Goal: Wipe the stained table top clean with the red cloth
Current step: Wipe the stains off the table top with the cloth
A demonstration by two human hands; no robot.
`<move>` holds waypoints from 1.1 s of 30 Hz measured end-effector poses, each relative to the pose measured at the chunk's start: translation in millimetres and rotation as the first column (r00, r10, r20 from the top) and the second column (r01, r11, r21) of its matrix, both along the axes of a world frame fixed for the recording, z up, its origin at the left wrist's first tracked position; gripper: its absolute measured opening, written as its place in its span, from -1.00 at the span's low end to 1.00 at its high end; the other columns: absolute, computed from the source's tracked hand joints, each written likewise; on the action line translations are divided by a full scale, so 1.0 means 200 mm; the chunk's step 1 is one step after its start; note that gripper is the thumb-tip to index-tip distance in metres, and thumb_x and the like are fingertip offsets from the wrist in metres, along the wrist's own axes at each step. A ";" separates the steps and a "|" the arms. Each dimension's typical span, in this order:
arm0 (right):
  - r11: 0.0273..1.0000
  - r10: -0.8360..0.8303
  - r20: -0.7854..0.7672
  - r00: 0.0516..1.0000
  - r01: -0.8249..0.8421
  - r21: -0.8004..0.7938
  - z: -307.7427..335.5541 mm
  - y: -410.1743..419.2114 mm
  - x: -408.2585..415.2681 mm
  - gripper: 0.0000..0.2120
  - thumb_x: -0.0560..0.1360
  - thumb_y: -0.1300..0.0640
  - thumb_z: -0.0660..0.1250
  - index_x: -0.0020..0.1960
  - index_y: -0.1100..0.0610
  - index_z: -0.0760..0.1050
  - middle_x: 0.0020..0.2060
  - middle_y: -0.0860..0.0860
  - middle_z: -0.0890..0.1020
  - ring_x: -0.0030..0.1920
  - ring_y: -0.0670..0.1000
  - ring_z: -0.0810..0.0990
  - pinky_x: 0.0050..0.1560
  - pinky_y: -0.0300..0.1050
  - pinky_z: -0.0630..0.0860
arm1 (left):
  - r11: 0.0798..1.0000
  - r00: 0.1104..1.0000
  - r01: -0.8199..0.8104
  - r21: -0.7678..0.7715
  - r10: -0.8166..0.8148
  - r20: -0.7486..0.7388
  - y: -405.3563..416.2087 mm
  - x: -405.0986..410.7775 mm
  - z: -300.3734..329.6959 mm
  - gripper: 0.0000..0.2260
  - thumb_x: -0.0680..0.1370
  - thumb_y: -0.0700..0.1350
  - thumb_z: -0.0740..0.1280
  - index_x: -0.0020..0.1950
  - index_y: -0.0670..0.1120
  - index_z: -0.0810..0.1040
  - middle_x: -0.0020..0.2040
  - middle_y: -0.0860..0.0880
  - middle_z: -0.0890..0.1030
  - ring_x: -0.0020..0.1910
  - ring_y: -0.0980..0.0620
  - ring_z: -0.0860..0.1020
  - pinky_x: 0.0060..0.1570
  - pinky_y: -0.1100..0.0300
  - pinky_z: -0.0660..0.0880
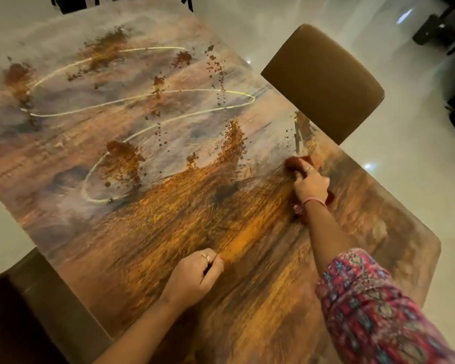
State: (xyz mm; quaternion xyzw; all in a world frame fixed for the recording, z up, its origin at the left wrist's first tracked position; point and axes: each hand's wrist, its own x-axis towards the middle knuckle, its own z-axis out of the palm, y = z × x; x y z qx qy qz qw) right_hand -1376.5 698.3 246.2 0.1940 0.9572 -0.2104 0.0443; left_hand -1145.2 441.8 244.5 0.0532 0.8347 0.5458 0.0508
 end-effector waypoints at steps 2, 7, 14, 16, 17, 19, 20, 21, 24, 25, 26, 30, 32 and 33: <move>0.992 -0.128 0.020 0.992 0.128 0.002 0.01 0.04 -0.11 -0.61 0.59 0.02 0.13 0.38 -0.25 0.34 0.30 0.18 0.41 0.21 0.23 0.40 0.35 0.10 0.28 | 0.997 0.997 0.067 -0.024 -0.067 -0.030 0.01 -0.06 -0.02 -0.64 0.62 0.00 0.13 -0.29 -0.15 0.48 -0.37 0.01 0.46 -0.40 0.13 0.40 -0.36 0.26 0.29; 0.977 0.013 -0.042 0.999 -0.003 0.213 0.00 -0.20 -0.02 -0.54 0.60 0.02 0.10 0.49 -0.12 0.20 0.44 -0.05 0.32 0.24 0.19 0.33 0.18 0.07 0.37 | 0.982 0.980 0.163 -0.096 -0.173 -0.100 0.08 -0.16 -0.04 -0.68 0.62 -0.05 0.16 -0.30 -0.11 0.46 -0.35 0.14 0.40 -0.39 0.20 0.35 -0.32 0.45 0.20; 0.407 0.913 -0.068 0.402 -0.905 0.122 -0.02 -0.50 0.48 -0.59 0.60 -0.05 0.11 0.43 -0.13 0.32 0.39 -0.13 0.42 -0.01 0.04 0.44 -0.12 -0.01 0.46 | 0.956 0.952 0.243 -0.166 -0.268 -0.150 0.18 -0.21 -0.06 -0.67 0.59 -0.03 0.19 -0.36 -0.08 0.41 -0.44 0.01 0.46 -0.45 0.08 0.41 -0.38 0.27 0.27; 0.364 0.931 -0.065 0.358 -0.918 0.155 -0.01 -0.42 0.31 -0.60 0.58 -0.02 0.15 0.42 -0.14 0.33 0.37 -0.13 0.44 -0.01 0.04 0.49 -0.06 -0.02 0.47 | 0.973 0.971 0.211 -0.091 -0.220 -0.096 0.17 -0.23 -0.06 -0.64 0.61 -0.01 0.17 -0.36 -0.11 0.41 -0.43 0.01 0.46 -0.45 0.08 0.42 -0.38 0.27 0.30; 0.467 0.884 -0.089 0.458 -0.868 0.168 -0.02 -0.37 0.21 -0.60 0.58 0.00 0.17 0.41 -0.13 0.36 0.35 -0.11 0.47 0.05 0.05 0.52 0.03 -0.03 0.46 | 0.981 0.980 0.189 -0.039 -0.191 -0.055 0.17 -0.25 -0.07 -0.62 0.61 0.02 0.14 -0.35 -0.13 0.43 -0.41 0.00 0.48 -0.44 0.08 0.43 -0.37 0.23 0.35; 0.801 0.591 -0.081 0.802 -0.572 0.179 -0.03 -0.20 -0.01 -0.61 0.59 0.01 0.17 0.41 -0.13 0.36 0.31 0.00 0.52 0.22 0.06 0.48 0.25 -0.06 0.34 | 0.991 0.992 0.120 0.063 -0.121 0.022 0.16 -0.27 -0.07 -0.57 0.61 0.06 0.09 -0.31 -0.17 0.49 -0.38 -0.05 0.52 -0.43 0.06 0.47 -0.33 0.09 0.41; 0.935 0.334 -0.073 0.940 -0.321 0.150 -0.03 -0.09 -0.10 -0.61 0.59 0.00 0.16 0.41 -0.16 0.34 0.28 0.05 0.52 0.25 0.10 0.45 0.31 -0.05 0.30 | 0.991 0.996 0.069 0.112 -0.075 0.049 0.16 -0.27 -0.07 -0.57 0.61 0.06 0.10 -0.31 -0.18 0.50 -0.39 -0.07 0.53 -0.44 0.04 0.48 -0.35 0.04 0.41; 0.993 0.050 -0.077 0.996 -0.042 0.107 -0.01 0.01 -0.17 -0.62 0.59 -0.02 0.14 0.41 -0.18 0.33 0.27 0.10 0.52 0.26 0.15 0.42 0.33 0.00 0.30 | 0.988 0.997 0.013 0.157 -0.024 0.069 0.16 -0.28 -0.08 -0.57 0.61 0.04 0.12 -0.32 -0.19 0.49 -0.41 -0.09 0.52 -0.47 0.02 0.47 -0.38 0.00 0.40; 0.885 -0.465 -0.065 0.883 0.465 -0.018 0.04 0.10 -0.26 -0.60 0.58 -0.03 0.15 0.41 -0.07 0.30 0.26 0.22 0.47 0.27 0.24 0.41 0.27 0.05 0.37 | 0.963 0.987 -0.140 0.230 0.116 0.115 0.16 -0.27 -0.09 -0.59 0.61 -0.03 0.19 -0.36 -0.23 0.47 -0.46 -0.11 0.48 -0.52 -0.03 0.43 -0.46 -0.05 0.38; 0.856 -0.517 -0.076 0.853 0.515 -0.041 0.03 0.05 -0.26 -0.61 0.58 -0.02 0.17 0.39 -0.02 0.30 0.25 0.24 0.44 0.22 0.24 0.45 0.21 0.01 0.39 | 0.957 0.982 -0.169 0.235 0.144 0.122 0.17 -0.26 -0.10 -0.60 0.60 -0.05 0.20 -0.37 -0.24 0.48 -0.47 -0.11 0.49 -0.52 -0.04 0.44 -0.46 -0.07 0.38; 0.861 -0.508 -0.098 0.856 0.506 -0.044 0.03 -0.03 -0.26 -0.64 0.57 -0.01 0.18 0.35 -0.02 0.33 0.24 0.24 0.42 0.13 0.22 0.48 0.13 -0.05 0.39 | 0.953 0.979 -0.187 0.237 0.162 0.124 0.17 -0.26 -0.10 -0.61 0.60 -0.06 0.21 -0.37 -0.24 0.49 -0.47 -0.11 0.49 -0.52 -0.04 0.44 -0.46 -0.07 0.39; 0.966 0.259 -0.132 0.957 -0.260 0.012 -0.02 -0.52 -0.04 -0.67 0.56 0.00 0.22 0.31 -0.06 0.44 0.19 0.08 0.51 -0.02 0.07 0.44 0.04 -0.23 0.24 | 0.957 0.979 -0.197 0.211 0.180 0.097 0.17 -0.26 -0.09 -0.60 0.58 -0.03 0.21 -0.38 -0.21 0.51 -0.48 -0.07 0.50 -0.53 0.03 0.45 -0.49 0.02 0.36; 0.634 0.754 -0.160 0.636 -0.770 -0.075 -0.04 -0.75 0.19 -0.64 0.54 0.04 0.25 0.33 -0.04 0.47 0.30 -0.02 0.53 0.04 0.08 0.47 0.06 -0.19 0.31 | 0.964 0.979 -0.200 0.176 0.189 0.080 0.17 -0.26 -0.09 -0.61 0.55 -0.05 0.22 -0.43 -0.21 0.47 -0.52 -0.06 0.48 -0.54 0.04 0.43 -0.51 0.07 0.32; 0.419 0.881 -0.193 0.432 -0.902 -0.104 -0.04 -0.81 0.28 -0.63 0.52 0.06 0.28 0.33 -0.02 0.48 0.32 -0.03 0.51 0.03 0.09 0.48 0.06 -0.12 0.37 | 0.966 0.980 -0.196 0.166 0.185 0.076 0.17 -0.26 -0.09 -0.61 0.52 -0.04 0.22 -0.45 -0.23 0.46 -0.54 -0.07 0.47 -0.55 0.03 0.42 -0.52 0.07 0.30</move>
